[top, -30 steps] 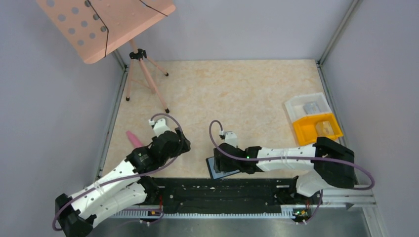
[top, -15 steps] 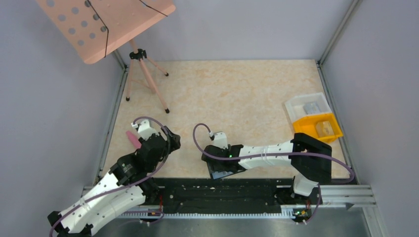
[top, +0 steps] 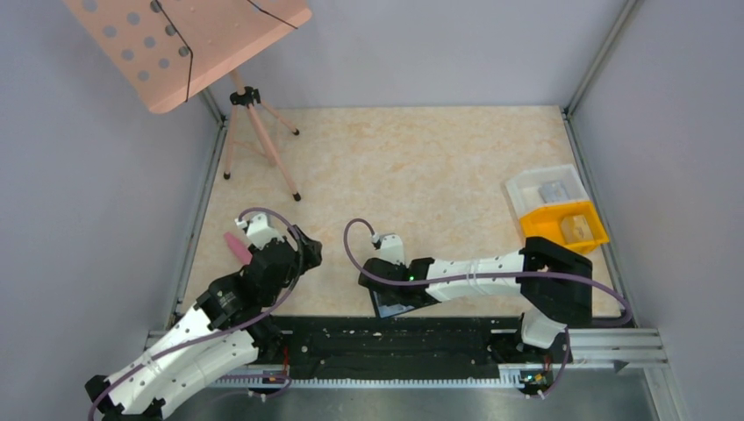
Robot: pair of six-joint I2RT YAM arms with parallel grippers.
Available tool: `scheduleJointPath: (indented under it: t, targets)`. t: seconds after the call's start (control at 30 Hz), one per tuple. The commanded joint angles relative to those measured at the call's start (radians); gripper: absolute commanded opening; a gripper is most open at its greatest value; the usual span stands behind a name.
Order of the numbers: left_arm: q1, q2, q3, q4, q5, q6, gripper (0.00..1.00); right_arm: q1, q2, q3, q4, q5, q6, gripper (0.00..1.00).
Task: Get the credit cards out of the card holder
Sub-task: Remove the credit card from the card holder.
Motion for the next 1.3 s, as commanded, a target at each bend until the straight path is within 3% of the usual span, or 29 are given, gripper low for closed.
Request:
scheduleJointPath:
  t: [0.0,0.73,1.27]
  targets:
    - [0.002,0.01,-0.03,0.067,0.05,0.008,0.8,0.009,-0.051,-0.029,0.008,0.008,0.01,0.32]
    - [0.002,0.058,-0.034,0.122,0.106,0.0,0.79,-0.002,-0.127,-0.06,0.014,0.002,0.008,0.27]
    - [0.002,0.177,-0.072,0.251,0.302,0.005,0.73,-0.124,-0.335,-0.204,-0.058,0.051,0.016,0.3]
